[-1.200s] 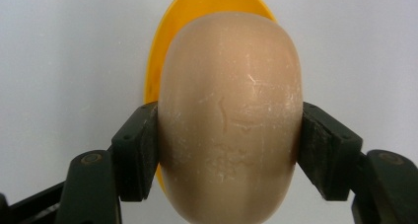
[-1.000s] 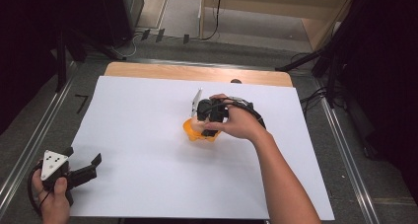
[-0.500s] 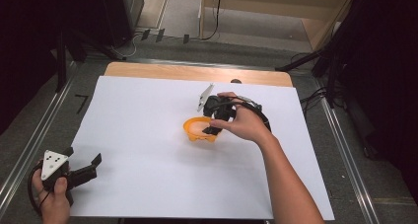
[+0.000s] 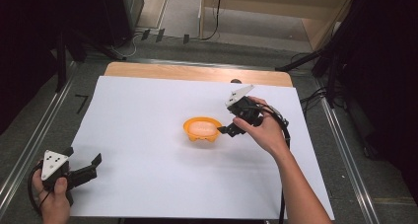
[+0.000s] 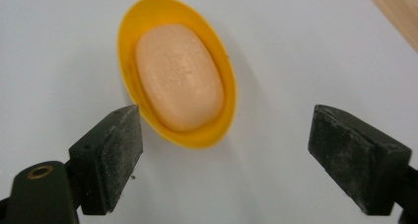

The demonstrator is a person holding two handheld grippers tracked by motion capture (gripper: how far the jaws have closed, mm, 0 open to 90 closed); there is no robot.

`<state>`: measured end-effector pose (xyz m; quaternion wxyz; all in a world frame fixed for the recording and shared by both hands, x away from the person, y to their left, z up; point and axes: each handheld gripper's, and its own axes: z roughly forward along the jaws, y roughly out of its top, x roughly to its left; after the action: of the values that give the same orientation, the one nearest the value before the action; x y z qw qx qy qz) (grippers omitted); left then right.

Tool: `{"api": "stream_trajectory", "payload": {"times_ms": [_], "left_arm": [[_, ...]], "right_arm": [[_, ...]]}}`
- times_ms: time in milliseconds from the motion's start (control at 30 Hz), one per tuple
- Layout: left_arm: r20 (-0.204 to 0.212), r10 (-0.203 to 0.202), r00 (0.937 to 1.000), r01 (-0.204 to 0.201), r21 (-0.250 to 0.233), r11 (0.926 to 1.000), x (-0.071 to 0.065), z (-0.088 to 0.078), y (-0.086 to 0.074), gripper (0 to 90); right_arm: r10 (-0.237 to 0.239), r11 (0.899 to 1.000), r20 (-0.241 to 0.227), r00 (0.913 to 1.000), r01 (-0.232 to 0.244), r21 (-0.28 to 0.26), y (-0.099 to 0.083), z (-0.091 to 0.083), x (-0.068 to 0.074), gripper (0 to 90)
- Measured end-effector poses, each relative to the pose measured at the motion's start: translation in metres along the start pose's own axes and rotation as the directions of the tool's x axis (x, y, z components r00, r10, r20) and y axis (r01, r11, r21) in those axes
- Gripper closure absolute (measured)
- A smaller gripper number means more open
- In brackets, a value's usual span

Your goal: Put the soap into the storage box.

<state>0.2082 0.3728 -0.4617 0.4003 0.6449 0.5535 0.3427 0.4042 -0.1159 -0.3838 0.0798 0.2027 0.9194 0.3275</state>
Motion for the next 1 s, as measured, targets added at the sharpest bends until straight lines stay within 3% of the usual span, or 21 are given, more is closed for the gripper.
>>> {"api": "stream_trajectory", "payload": {"times_ms": [133, 367, 433, 567, 767, 867, 1000], "left_arm": [[0.0, 0.002, 1.0, -0.002, 0.0, 1.0, 0.0, 0.0, 0.0, 7.2], [0.0, 0.003, 1.0, -0.003, 0.002, 1.0, 0.0, 0.0, 0.0, 7.2], [-0.001, 0.003, 1.0, -0.003, 0.001, 1.0, 0.0, 0.0, 0.0, 7.2], [-0.003, 0.003, 1.0, -0.003, 0.001, 1.0, 0.0, 0.0, 0.0, 7.2], [-0.003, 0.003, 1.0, -0.003, 0.002, 1.0, 0.0, 0.0, 0.0, 7.2], [-0.003, 0.002, 1.0, -0.002, 0.001, 1.0, 0.0, 0.0, 0.0, 7.2], [-0.005, 0.001, 1.0, -0.001, -0.001, 1.0, 0.0, 0.0, 0.0, 7.2]], "right_arm": [[0.063, 0.998, 0.051, 0.9967, -0.062, -0.017, -0.015, -0.005, -0.002, 13.5], [0.149, 0.988, 0.121, 0.9814, -0.143, -0.062, -0.041, -0.015, -0.002, 13.6], [0.152, 0.988, 0.125, 0.9805, -0.146, -0.057, -0.048, -0.016, -0.003, 13.6], [0.19, 0.981, 0.164, 0.9679, -0.183, -0.06, -0.064, -0.018, -0.003, 13.4], [0.236, 0.97, 0.199, 0.9512, -0.219, -0.103, -0.083, -0.023, 0.0, 13.1], [0.231, 0.972, 0.229, 0.9455, -0.213, -0.104, -0.092, -0.024, 0.002, 13.0], [0.258, 0.963, 0.246, 0.9344, -0.229, -0.139, -0.106, -0.026, 0.004, 12.9]]}}
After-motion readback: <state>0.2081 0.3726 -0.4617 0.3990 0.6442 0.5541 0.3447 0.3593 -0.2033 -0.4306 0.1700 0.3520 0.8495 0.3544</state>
